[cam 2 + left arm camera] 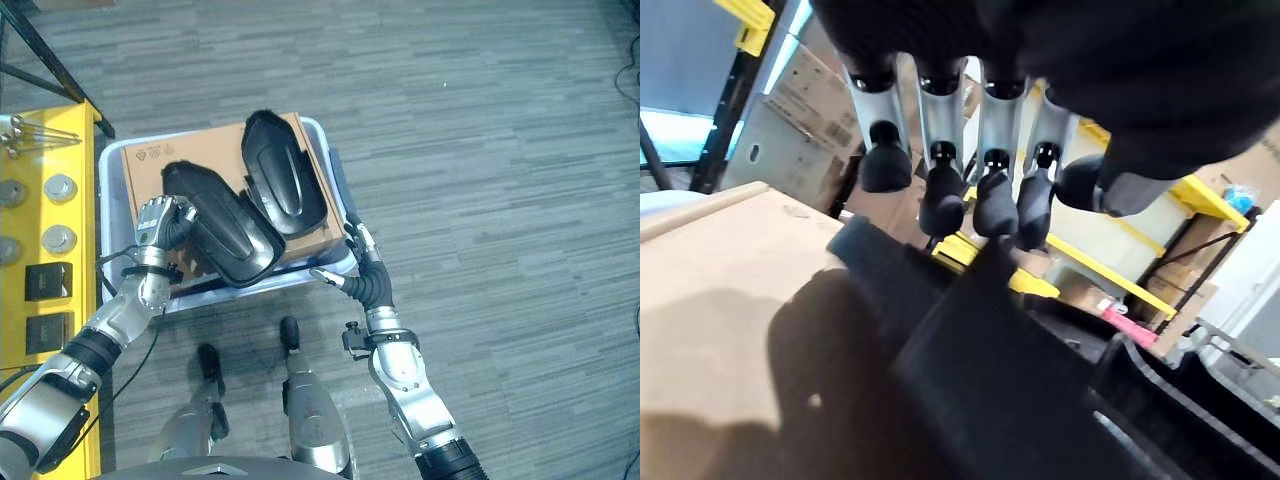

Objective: Move parts from the plastic box to the shelf.

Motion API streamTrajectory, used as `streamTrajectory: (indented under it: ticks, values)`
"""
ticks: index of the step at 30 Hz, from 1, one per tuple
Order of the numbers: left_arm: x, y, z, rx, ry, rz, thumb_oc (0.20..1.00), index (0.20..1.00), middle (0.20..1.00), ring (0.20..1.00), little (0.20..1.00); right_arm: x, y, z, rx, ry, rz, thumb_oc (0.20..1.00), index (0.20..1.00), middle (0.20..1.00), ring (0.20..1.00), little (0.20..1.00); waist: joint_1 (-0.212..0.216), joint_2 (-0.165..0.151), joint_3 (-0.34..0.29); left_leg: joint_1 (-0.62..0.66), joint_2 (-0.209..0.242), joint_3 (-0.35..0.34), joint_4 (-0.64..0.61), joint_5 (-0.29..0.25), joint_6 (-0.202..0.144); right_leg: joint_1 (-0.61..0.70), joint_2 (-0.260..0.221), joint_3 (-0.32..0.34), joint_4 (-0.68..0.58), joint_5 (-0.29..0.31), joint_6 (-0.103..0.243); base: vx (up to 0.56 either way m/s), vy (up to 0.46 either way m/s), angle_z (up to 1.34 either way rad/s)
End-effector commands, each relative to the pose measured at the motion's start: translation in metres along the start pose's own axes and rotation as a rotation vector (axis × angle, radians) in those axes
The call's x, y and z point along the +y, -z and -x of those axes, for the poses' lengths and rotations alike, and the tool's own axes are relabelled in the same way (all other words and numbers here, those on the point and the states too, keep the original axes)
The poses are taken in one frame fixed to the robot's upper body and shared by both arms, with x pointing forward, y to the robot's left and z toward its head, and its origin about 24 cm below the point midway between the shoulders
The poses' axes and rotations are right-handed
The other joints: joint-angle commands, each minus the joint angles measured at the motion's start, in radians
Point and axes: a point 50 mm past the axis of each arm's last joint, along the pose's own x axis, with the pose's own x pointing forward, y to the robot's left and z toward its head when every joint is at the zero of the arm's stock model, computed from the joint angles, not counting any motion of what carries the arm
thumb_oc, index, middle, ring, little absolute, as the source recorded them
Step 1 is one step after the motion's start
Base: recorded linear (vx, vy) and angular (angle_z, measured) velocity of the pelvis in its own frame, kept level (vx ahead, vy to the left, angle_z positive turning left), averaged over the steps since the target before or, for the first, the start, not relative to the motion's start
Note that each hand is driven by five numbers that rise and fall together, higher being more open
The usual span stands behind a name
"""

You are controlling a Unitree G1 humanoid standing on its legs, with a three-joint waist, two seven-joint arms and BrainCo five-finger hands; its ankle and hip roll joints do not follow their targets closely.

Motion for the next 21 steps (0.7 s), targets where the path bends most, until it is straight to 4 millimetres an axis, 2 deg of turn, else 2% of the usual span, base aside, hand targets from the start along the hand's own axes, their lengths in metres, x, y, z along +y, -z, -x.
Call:
streamTrajectory:
  ticks: [1, 5, 11, 15, 16, 17, 18, 19, 21]
  values:
    - [0.031, 0.011, -0.029, 0.027, -0.181, -0.052, 0.200, 0.200, 0.200, 0.200, 0.200, -0.002, -0.029, -0.007, -0.183, 0.009, -0.012, 1.000, 1.000, 1.000, 1.000, 1.000, 0.019, -0.024, -0.015, 0.054, 0.039, -0.011, -0.001, -0.109, -0.021, 0.037, -0.050, 0.003, -0.001, -0.126, 0.093, -0.03, -0.030, 0.05]
    - [0.049, 0.023, -0.036, 0.051, -0.259, -0.104, 0.200, 0.200, 0.200, 0.200, 0.200, 0.000, -0.028, -0.006, -0.182, -0.002, -0.015, 1.000, 1.000, 1.000, 1.000, 1.000, 0.021, -0.029, -0.005, 0.035, 0.046, -0.014, -0.001, -0.103, -0.026, 0.019, -0.048, -0.003, -0.001, -0.123, 0.094, 0.00, -0.004, 0.01]
    - [0.061, 0.029, -0.039, 0.051, -0.295, -0.132, 0.200, 0.200, 0.200, 0.200, 0.200, 0.000, -0.028, -0.005, -0.189, -0.013, -0.022, 1.000, 1.000, 1.000, 1.000, 1.000, 0.024, -0.033, 0.001, 0.024, 0.049, -0.024, -0.001, -0.101, -0.028, 0.013, -0.046, -0.009, -0.001, -0.124, 0.093, 0.00, -0.003, 0.01]
    - [0.064, 0.022, -0.039, 0.024, -0.309, -0.075, 0.200, 0.200, 0.200, 0.200, 0.200, 0.000, -0.028, -0.006, -0.185, -0.013, -0.025, 1.000, 1.000, 1.000, 1.000, 1.000, 0.031, -0.034, -0.004, 0.028, 0.048, -0.031, -0.001, -0.104, -0.029, 0.022, -0.044, -0.016, -0.001, -0.130, 0.092, 0.02, -0.007, 0.06]
    - [0.064, 0.011, -0.037, -0.015, -0.305, 0.018, 0.200, 0.200, 0.200, 0.200, 0.200, -0.002, -0.028, -0.007, -0.186, -0.009, -0.019, 1.000, 1.000, 1.000, 1.000, 1.000, 0.037, -0.033, -0.010, 0.036, 0.048, -0.033, -0.001, -0.107, -0.030, 0.033, -0.046, -0.021, -0.001, -0.134, 0.091, 0.03, -0.002, 0.15]
    - [0.063, 0.006, -0.033, -0.027, -0.290, 0.079, 0.476, 0.476, 0.476, 0.476, 0.476, -0.003, -0.027, -0.008, -0.183, -0.007, -0.011, 1.000, 1.000, 1.000, 1.000, 1.000, 0.040, -0.032, -0.013, 0.042, 0.047, -0.035, -0.001, -0.109, -0.029, 0.041, -0.046, -0.022, -0.001, -0.136, 0.090, 0.03, 0.004, 0.13]
    - [0.063, 0.002, -0.031, -0.042, -0.280, 0.132, 0.950, 0.950, 0.950, 0.950, 0.950, -0.004, -0.027, -0.008, -0.181, -0.002, -0.002, 1.000, 1.000, 1.000, 1.000, 1.000, 0.043, -0.030, -0.016, 0.049, 0.047, -0.036, -0.001, -0.111, -0.028, 0.047, -0.047, -0.024, -0.001, -0.139, 0.090, 0.01, 0.007, 0.05]
    - [0.063, 0.002, -0.030, -0.041, -0.278, 0.132, 1.000, 1.000, 1.000, 1.000, 1.000, -0.004, -0.027, -0.008, -0.180, -0.003, -0.001, 1.000, 1.000, 1.000, 1.000, 1.000, 0.042, -0.030, -0.016, 0.050, 0.047, -0.036, -0.001, -0.111, -0.028, 0.049, -0.046, -0.024, -0.001, -0.139, 0.090, 0.03, 0.013, 0.03]
    - [0.062, -0.008, -0.015, -0.079, -0.227, 0.274, 1.000, 1.000, 1.000, 1.000, 1.000, -0.011, -0.023, -0.011, -0.160, 0.022, 0.054, 1.000, 1.000, 1.000, 1.000, 1.000, 0.055, -0.025, -0.036, 0.079, 0.044, -0.037, -0.001, -0.123, -0.026, 0.078, -0.049, -0.028, -0.001, -0.150, 0.088, 0.05, 0.014, 0.02]
